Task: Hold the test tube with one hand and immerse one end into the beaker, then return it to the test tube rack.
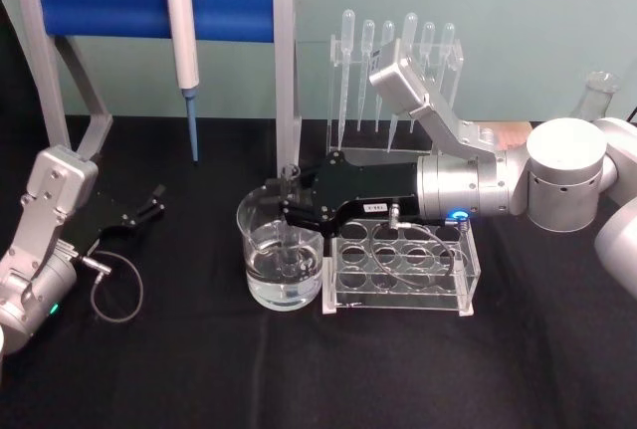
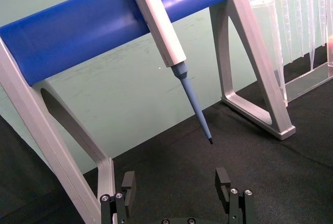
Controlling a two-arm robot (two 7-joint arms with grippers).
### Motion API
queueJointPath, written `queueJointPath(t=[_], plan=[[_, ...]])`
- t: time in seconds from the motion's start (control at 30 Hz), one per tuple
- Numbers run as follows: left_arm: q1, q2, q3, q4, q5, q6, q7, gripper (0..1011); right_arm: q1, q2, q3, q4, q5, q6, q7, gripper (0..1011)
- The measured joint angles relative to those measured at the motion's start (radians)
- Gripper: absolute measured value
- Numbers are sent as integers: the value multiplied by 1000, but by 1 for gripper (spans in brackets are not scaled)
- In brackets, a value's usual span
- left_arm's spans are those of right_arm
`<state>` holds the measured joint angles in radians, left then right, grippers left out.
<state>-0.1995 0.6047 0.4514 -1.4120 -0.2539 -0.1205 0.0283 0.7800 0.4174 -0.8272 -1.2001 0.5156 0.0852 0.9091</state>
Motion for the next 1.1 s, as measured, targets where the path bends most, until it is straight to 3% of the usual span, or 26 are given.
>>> queueJointPath(t=[1.1], plan=[[0, 0, 0, 0, 0, 0, 0, 1000, 0, 0, 0, 0, 0, 0, 0, 226]])
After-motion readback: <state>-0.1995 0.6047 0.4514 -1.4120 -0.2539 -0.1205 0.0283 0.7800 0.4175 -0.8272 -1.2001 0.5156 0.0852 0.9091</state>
